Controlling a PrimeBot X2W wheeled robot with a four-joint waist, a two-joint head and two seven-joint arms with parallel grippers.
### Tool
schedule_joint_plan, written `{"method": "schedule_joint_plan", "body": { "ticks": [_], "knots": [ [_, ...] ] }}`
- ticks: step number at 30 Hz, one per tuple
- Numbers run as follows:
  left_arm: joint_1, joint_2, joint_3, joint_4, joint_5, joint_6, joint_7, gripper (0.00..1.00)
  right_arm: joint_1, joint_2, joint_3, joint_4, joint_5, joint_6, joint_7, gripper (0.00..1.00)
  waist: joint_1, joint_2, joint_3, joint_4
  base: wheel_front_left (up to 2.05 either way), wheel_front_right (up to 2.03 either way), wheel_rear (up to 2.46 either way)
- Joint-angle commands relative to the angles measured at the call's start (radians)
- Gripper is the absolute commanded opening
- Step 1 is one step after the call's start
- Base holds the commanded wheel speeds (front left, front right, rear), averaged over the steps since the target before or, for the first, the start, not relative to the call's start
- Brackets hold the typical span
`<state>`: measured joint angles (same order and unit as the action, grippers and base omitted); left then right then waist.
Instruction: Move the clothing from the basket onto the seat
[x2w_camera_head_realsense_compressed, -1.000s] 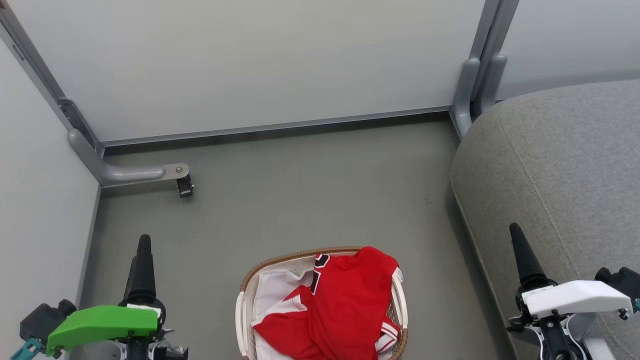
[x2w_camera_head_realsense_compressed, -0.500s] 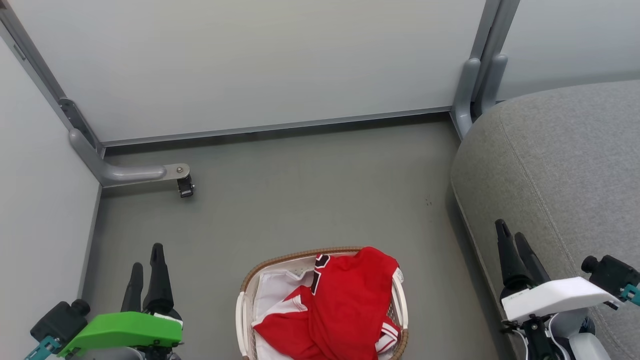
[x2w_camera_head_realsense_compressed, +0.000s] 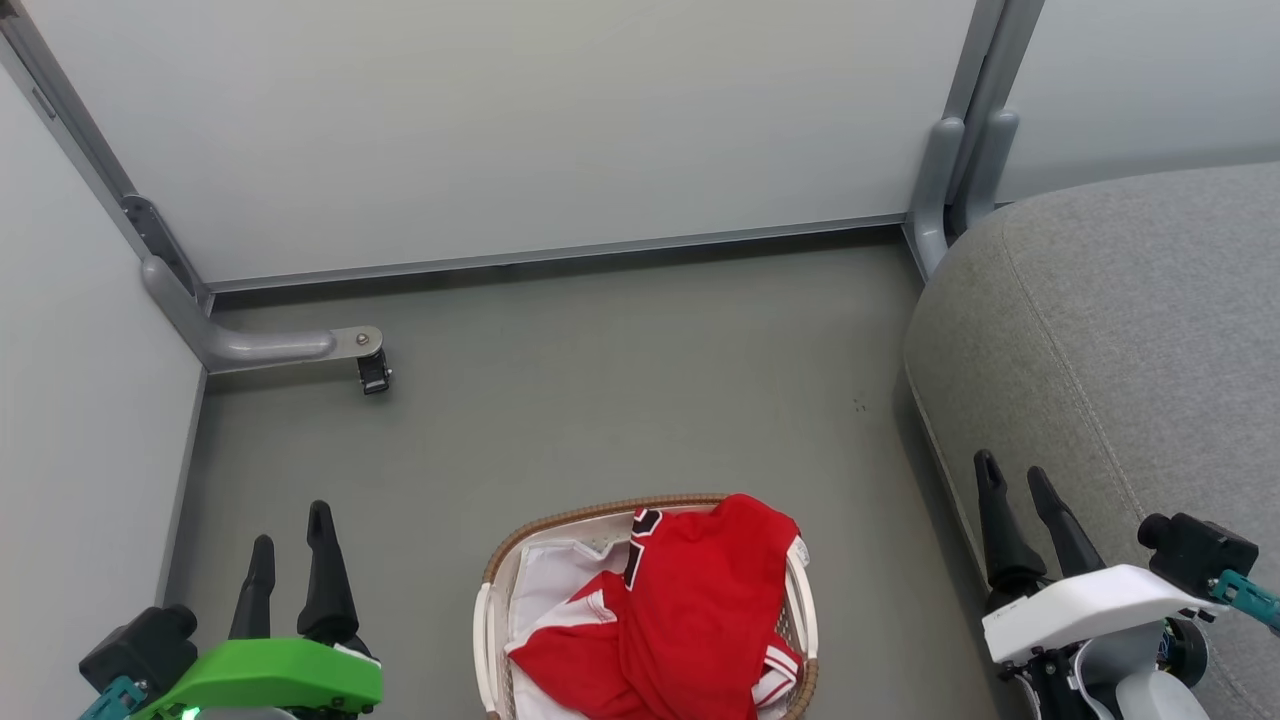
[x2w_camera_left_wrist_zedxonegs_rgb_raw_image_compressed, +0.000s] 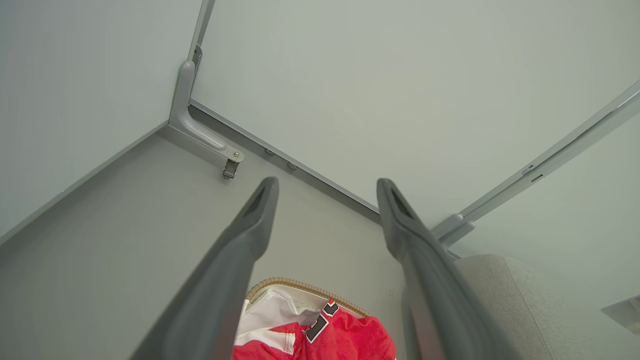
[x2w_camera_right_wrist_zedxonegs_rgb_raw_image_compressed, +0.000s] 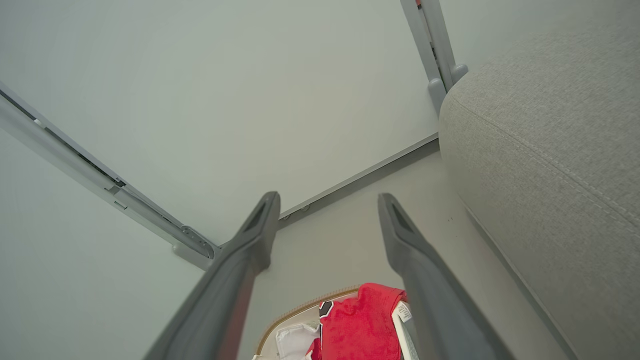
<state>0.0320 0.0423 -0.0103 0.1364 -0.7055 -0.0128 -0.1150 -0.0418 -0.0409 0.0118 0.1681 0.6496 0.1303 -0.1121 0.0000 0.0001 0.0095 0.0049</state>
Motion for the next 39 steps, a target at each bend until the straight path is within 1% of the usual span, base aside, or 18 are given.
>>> {"method": "schedule_joint_plan", "body": {
  "ticks": [1,17,39],
  "knots": [
    [0.009,0.007,-0.004,-0.007,0.036,0.007,-0.010,1.00,0.001,-0.006,0.003,-0.007,-0.036,0.000,-0.012,1.00,0.0000,-0.0001,0.000,0.000,0.00,0.00,0.00],
    [0.033,0.008,-0.011,0.008,0.209,0.020,-0.051,1.00,0.006,-0.008,0.014,0.006,-0.220,0.000,-0.054,1.00,0.0000,-0.0001,-0.001,0.001,0.00,0.00,0.00],
    [0.047,0.010,-0.020,0.049,0.373,0.027,-0.101,1.00,0.007,-0.010,0.040,0.022,-0.428,0.000,-0.104,1.00,0.0000,-0.0001,0.001,0.008,0.00,0.00,0.00]
  ]
}}
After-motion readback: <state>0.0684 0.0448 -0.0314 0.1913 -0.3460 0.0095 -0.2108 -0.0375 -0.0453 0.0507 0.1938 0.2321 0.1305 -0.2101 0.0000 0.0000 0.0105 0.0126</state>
